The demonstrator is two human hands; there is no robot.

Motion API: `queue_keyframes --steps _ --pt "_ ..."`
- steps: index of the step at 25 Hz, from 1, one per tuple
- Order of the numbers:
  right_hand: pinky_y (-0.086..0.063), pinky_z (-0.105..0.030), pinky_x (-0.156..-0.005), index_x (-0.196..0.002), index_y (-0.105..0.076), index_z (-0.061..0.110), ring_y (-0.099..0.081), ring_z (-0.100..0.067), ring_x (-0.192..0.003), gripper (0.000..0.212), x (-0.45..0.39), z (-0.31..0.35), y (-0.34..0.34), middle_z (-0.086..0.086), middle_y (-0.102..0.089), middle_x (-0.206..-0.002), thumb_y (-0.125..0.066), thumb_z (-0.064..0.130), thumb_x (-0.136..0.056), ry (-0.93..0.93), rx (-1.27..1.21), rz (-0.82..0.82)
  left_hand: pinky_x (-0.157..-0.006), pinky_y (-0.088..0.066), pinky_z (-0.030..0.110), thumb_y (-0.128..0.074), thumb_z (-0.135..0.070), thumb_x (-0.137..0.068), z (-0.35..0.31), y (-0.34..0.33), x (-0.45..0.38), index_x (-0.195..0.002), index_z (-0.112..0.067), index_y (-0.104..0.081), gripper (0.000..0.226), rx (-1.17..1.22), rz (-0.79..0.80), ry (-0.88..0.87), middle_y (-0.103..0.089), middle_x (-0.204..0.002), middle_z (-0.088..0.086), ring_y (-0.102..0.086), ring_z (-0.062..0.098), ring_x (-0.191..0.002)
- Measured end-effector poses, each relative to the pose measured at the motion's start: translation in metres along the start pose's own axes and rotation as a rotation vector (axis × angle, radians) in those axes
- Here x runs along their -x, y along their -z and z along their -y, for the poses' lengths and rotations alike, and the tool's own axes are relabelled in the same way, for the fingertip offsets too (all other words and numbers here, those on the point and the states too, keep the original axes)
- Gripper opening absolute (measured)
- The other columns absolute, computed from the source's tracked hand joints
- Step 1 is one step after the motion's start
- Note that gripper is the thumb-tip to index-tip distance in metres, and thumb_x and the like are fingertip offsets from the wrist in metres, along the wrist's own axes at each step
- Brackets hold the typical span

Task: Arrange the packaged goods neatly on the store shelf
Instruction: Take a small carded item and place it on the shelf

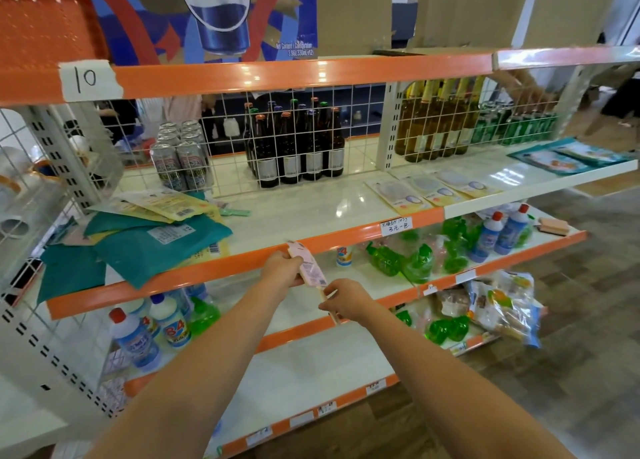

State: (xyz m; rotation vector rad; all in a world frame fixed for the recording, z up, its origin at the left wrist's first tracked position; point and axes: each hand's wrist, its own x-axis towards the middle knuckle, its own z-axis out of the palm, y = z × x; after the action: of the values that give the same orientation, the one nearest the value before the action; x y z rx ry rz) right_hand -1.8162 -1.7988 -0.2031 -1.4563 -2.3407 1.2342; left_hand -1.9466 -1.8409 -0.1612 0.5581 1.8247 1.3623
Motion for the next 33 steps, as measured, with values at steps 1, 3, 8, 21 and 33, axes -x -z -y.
queue_keyframes --steps 1,3,8,21,33 --pt "-0.054 -0.037 -0.088 -0.122 -0.057 0.007 -0.065 -0.026 -0.097 0.041 0.000 0.001 -0.002 -0.013 -0.064 -0.114 -0.069 0.019 -0.084 -0.002 0.009 -0.005 -0.073 -0.053 0.039 -0.048 -0.004 -0.094 0.000 0.000 0.000 -0.122 0.004 -0.048 0.029 -0.011 0.009 0.005 -0.060 -0.117 0.026 -0.063 0.036 -0.094" --pt "-0.056 -0.037 -0.085 -0.123 -0.056 0.001 -0.066 -0.023 -0.087 0.038 0.002 0.000 -0.004 -0.018 -0.065 -0.111 -0.065 0.010 -0.087 -0.049 -0.154 0.046 -0.070 -0.055 0.036 -0.049 -0.013 -0.095 0.002 0.000 0.000 -0.122 -0.001 -0.048 0.030 -0.074 0.034 0.020 -0.061 -0.112 0.018 -0.062 0.030 -0.092" --pt "-0.056 -0.032 -0.073 -0.127 -0.049 -0.009 -0.066 -0.021 -0.080 0.034 0.012 -0.008 -0.005 -0.021 -0.064 -0.112 -0.050 -0.003 -0.094 -0.160 -0.621 0.183 -0.070 -0.050 0.031 -0.043 -0.019 -0.097 0.014 0.008 -0.001 -0.114 -0.012 -0.051 0.020 -0.300 0.044 -0.027 -0.057 -0.118 0.011 -0.055 0.022 -0.092" --pt "-0.053 -0.038 -0.085 -0.114 -0.056 0.001 -0.062 -0.020 -0.091 0.024 0.022 -0.011 0.008 -0.008 -0.064 -0.101 -0.045 -0.006 -0.094 -0.153 -0.842 0.159 -0.060 -0.042 0.025 -0.046 -0.018 -0.094 0.011 0.030 -0.016 -0.101 -0.015 -0.049 0.008 -0.398 0.123 -0.078 -0.057 -0.099 0.008 -0.053 0.021 -0.087" --pt "-0.053 -0.030 -0.075 -0.107 -0.057 0.004 -0.061 -0.017 -0.089 0.019 0.047 -0.059 0.008 -0.005 -0.063 -0.097 -0.045 -0.005 -0.095 -0.269 -0.934 0.045 -0.064 -0.045 0.025 -0.043 -0.017 -0.100 0.028 -0.042 -0.007 -0.107 -0.013 -0.051 0.012 -0.310 0.459 0.003 -0.060 -0.100 0.006 -0.056 0.011 -0.072"
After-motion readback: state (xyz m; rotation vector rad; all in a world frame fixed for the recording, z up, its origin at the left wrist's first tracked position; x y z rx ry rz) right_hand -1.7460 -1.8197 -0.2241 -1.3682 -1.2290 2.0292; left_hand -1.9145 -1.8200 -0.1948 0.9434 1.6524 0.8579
